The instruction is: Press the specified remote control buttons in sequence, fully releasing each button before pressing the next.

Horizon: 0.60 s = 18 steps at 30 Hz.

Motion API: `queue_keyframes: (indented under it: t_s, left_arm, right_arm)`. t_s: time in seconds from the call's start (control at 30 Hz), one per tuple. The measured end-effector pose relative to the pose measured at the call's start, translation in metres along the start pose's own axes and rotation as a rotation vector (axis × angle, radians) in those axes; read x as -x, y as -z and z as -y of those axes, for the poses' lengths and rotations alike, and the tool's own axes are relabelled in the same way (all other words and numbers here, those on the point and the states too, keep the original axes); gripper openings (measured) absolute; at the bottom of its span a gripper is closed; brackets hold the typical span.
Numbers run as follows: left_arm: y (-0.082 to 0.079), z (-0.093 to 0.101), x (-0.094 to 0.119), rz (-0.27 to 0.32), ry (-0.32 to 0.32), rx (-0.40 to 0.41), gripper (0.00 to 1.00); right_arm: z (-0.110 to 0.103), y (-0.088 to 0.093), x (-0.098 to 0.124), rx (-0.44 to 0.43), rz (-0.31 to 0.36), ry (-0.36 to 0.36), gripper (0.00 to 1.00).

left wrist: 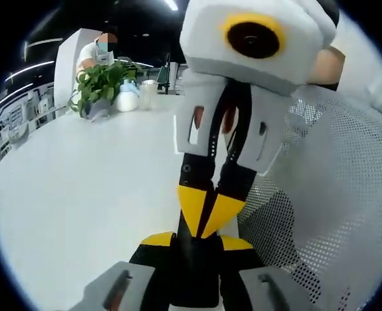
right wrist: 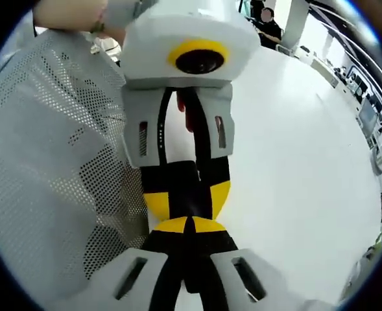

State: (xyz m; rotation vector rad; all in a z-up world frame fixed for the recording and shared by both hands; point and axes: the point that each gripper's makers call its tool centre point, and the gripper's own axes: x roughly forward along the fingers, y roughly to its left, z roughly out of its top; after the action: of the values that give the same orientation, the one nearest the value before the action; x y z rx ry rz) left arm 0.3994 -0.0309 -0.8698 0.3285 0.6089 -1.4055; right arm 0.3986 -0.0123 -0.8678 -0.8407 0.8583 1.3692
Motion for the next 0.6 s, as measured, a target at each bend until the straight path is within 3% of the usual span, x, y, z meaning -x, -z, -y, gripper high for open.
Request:
queue_keyframes:
  t_s: [0.1,0.33,0.6]
  left_arm:
    - [0.0001,0.0001,0.0001,0.000,0.000,-0.001,0.25]
    - [0.0000,-0.0001,0.0001,-0.002,0.002,-0.004,0.25]
    - [-0.0001,0.0002,-0.0002,-0.007,0.001,-0.009,0.25]
  right_arm:
    - [-0.0010,0.0003,0.0000,0.004,-0.006,-0.015,0.00]
    - [-0.0035,-0.0018,-0.0009,0.102,-0.072,-0.005,0.00]
    - [-0.0022,-0.0013,0.0004,0.088,-0.074,0.019,0.00]
